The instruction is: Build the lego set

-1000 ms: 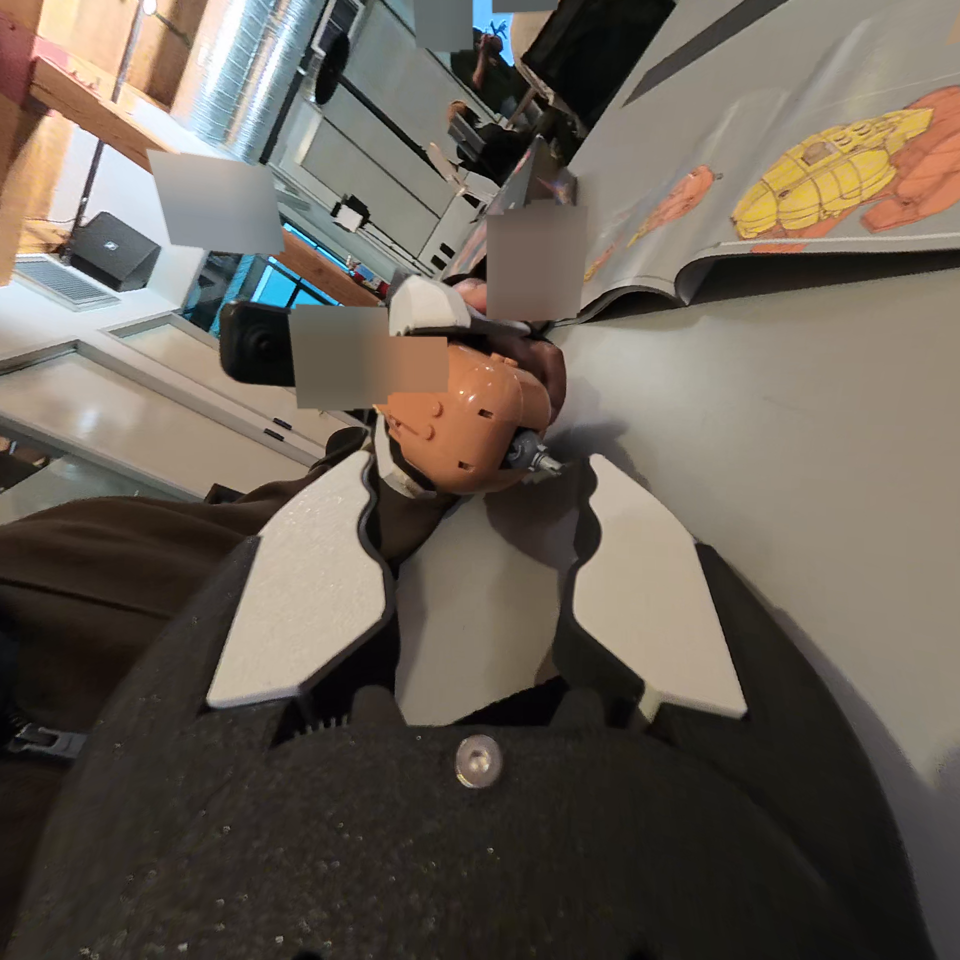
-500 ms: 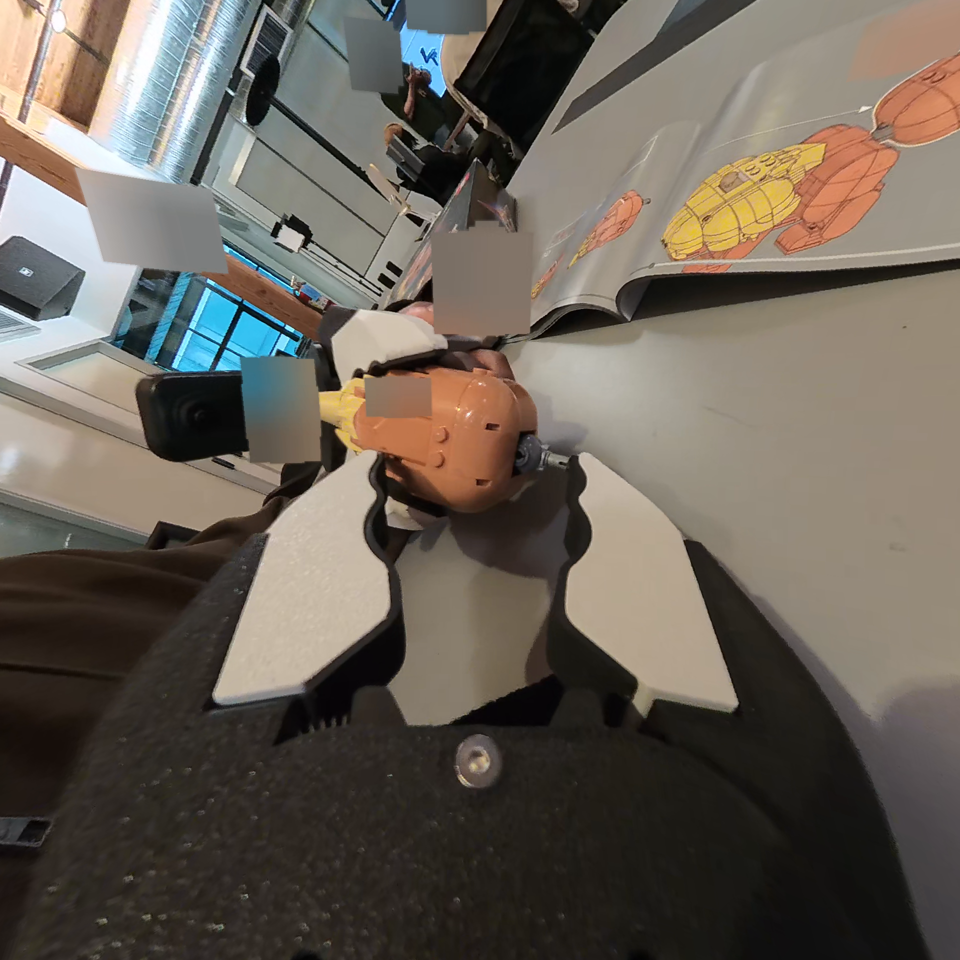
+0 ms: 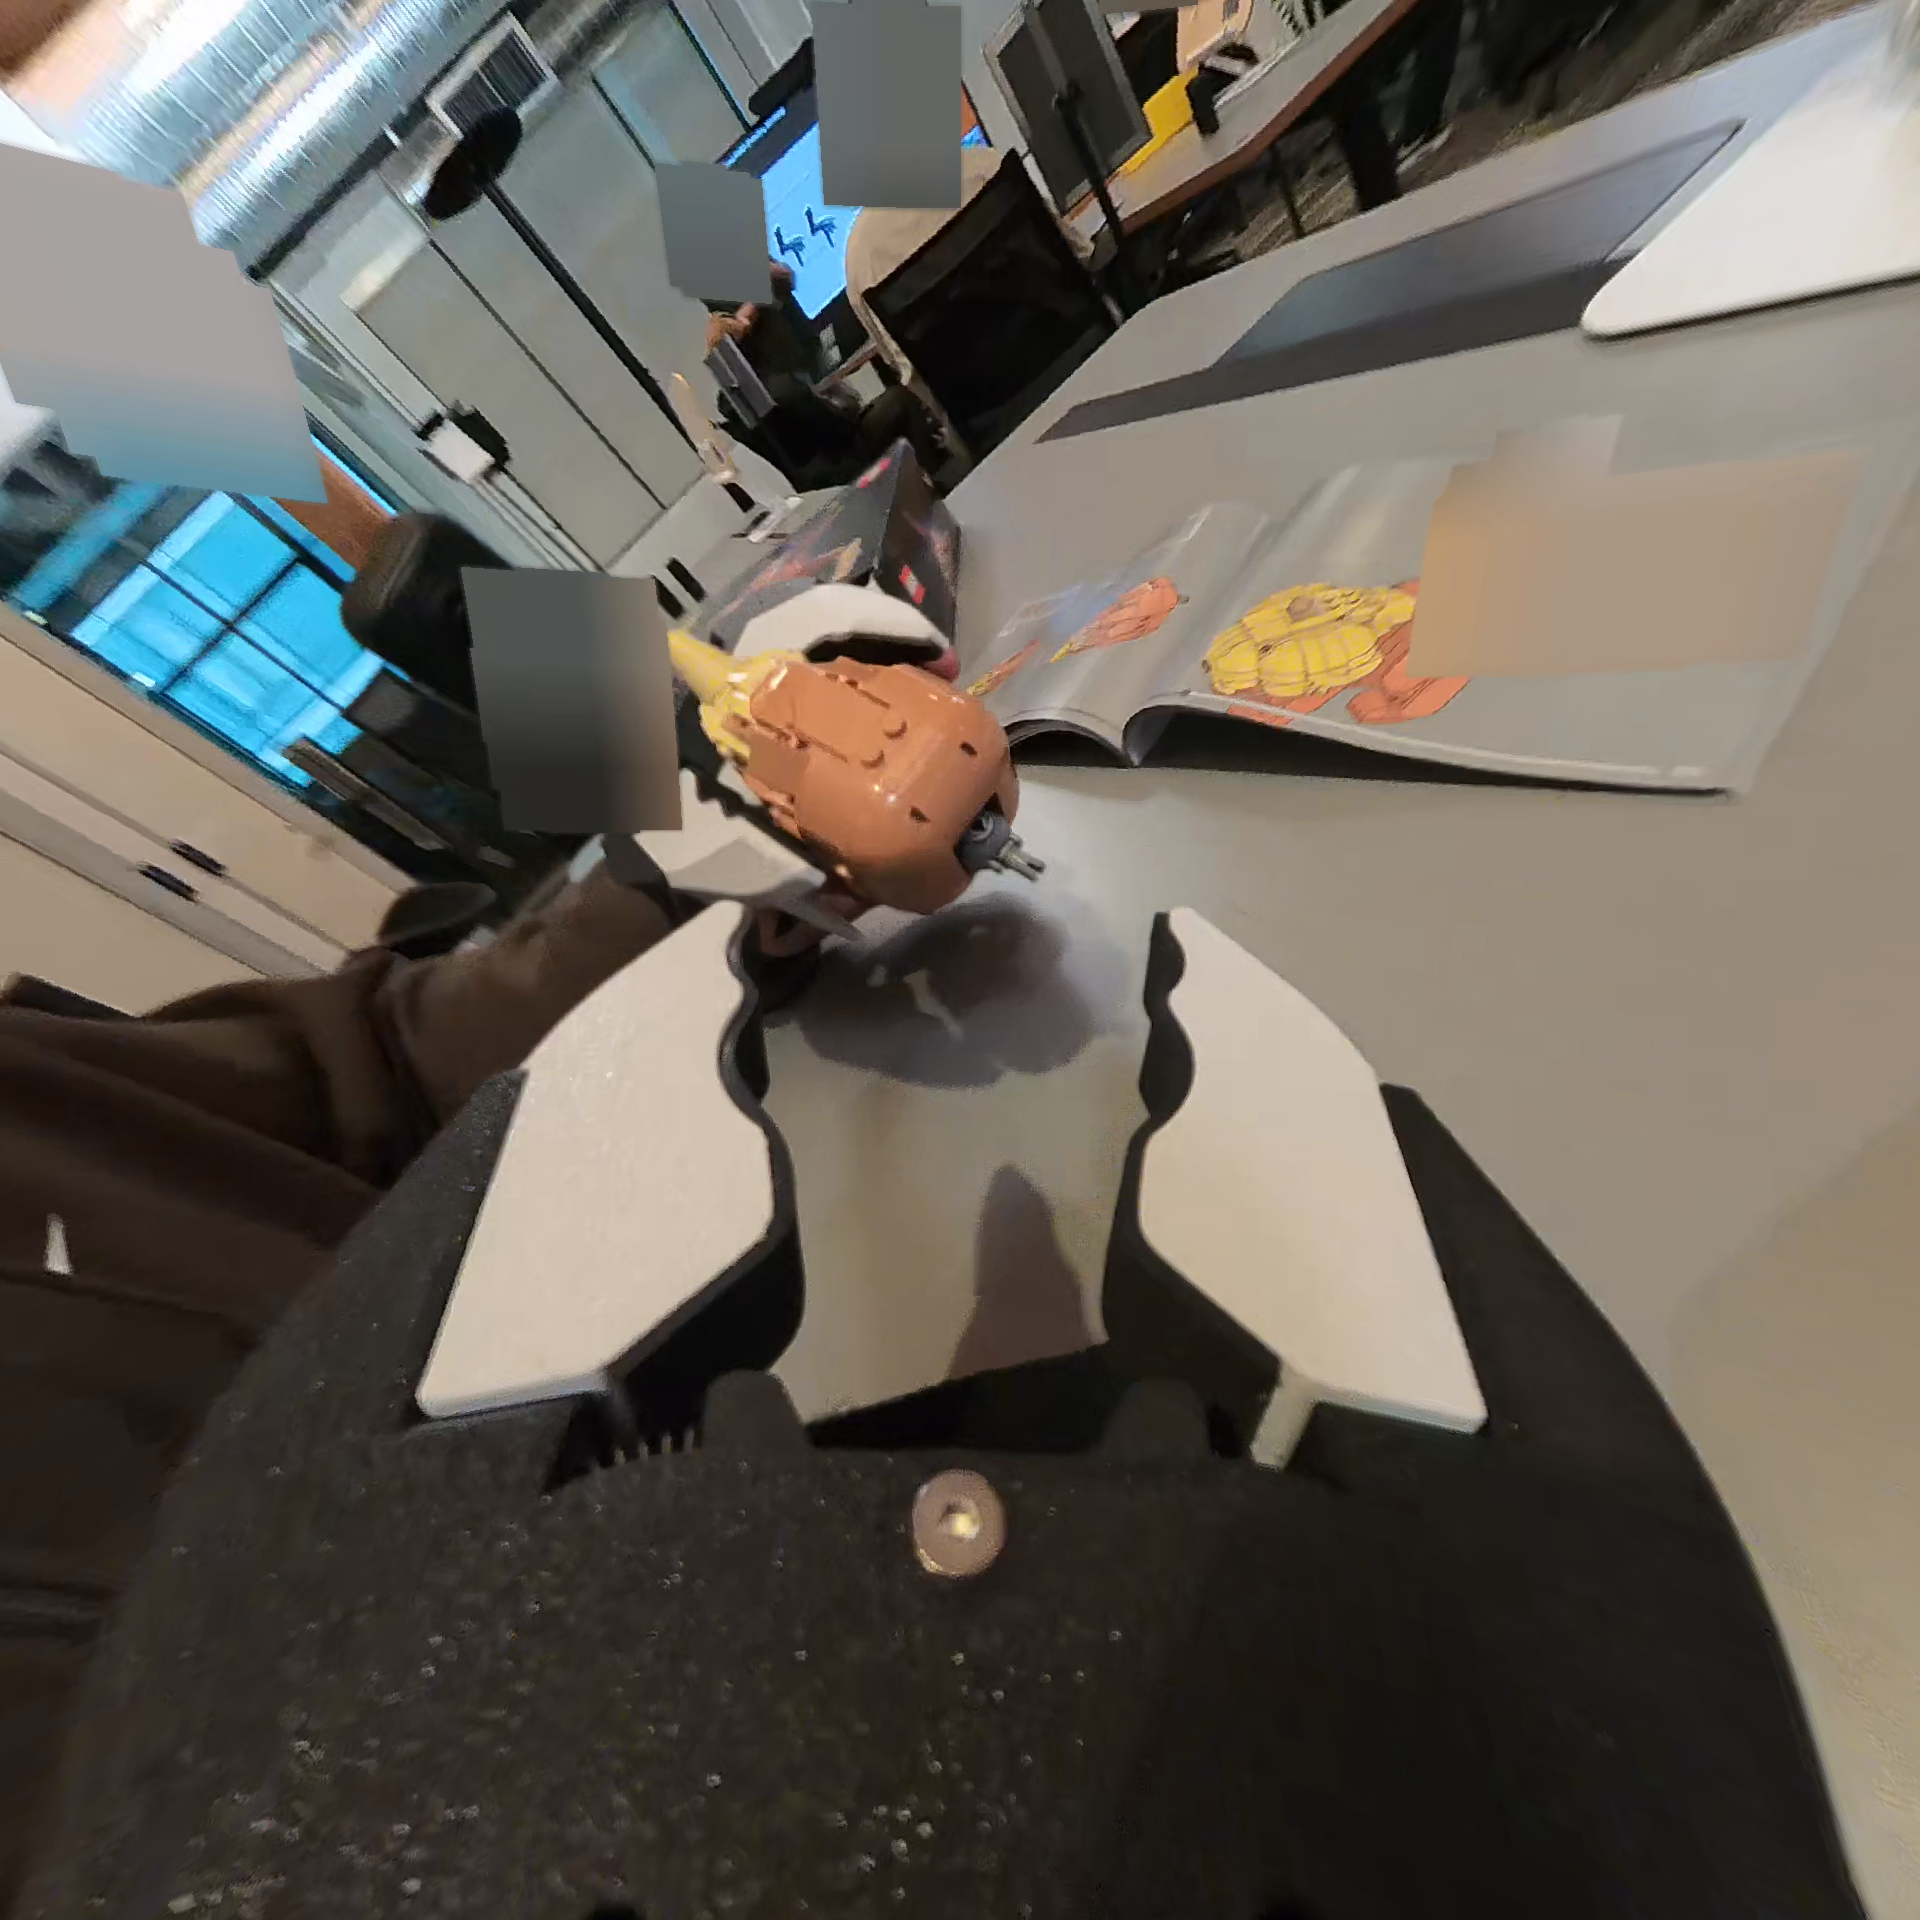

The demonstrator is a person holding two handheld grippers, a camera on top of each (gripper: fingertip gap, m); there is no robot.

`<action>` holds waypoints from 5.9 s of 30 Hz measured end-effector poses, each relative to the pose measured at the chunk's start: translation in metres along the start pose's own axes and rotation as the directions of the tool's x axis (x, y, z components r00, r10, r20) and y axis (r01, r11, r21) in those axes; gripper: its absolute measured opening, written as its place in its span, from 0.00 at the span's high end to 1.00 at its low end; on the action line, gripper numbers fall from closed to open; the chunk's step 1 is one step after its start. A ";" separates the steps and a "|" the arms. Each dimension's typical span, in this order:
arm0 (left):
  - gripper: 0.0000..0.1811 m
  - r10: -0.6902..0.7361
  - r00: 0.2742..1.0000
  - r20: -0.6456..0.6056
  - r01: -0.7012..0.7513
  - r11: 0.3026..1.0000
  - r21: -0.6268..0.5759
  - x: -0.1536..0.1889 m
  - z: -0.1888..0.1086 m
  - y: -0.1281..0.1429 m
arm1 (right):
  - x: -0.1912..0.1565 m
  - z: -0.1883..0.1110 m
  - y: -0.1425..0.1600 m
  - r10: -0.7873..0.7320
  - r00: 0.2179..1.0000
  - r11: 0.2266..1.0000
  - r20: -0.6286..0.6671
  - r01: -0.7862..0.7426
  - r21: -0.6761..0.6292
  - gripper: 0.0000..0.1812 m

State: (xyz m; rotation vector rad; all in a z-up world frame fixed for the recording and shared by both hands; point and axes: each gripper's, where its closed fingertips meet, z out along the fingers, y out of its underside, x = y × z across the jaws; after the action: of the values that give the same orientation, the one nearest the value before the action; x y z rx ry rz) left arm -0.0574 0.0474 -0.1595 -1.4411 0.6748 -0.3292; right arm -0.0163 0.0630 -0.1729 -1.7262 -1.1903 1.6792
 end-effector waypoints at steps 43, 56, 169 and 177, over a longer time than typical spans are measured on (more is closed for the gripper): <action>0.70 -0.204 0.972 -0.117 0.220 0.964 0.149 0.005 -0.007 -0.019 | -0.008 -0.054 0.022 -0.415 0.891 0.909 -0.185 0.413 -0.053 0.85; 0.70 -0.205 0.972 -0.119 0.220 0.966 0.136 0.008 -0.004 -0.017 | 0.051 -0.343 0.011 -0.435 0.326 0.895 -0.839 0.260 -0.363 0.43; 0.70 -0.450 0.833 -0.322 0.433 0.892 -0.126 0.088 0.107 -0.004 | 0.057 -0.148 0.091 -0.468 0.861 0.808 -0.196 0.328 -0.489 0.44; 0.69 -0.450 0.841 -0.299 0.423 0.893 -0.154 0.089 0.109 0.000 | 0.059 -0.152 0.091 -0.447 0.867 0.824 -0.222 0.302 -0.480 0.44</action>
State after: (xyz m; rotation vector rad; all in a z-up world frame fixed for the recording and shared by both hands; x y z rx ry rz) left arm 0.0771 0.0819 -0.1809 -1.6327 0.6219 -0.9279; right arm 0.1461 0.1005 -0.2560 -1.7626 -1.6949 0.8903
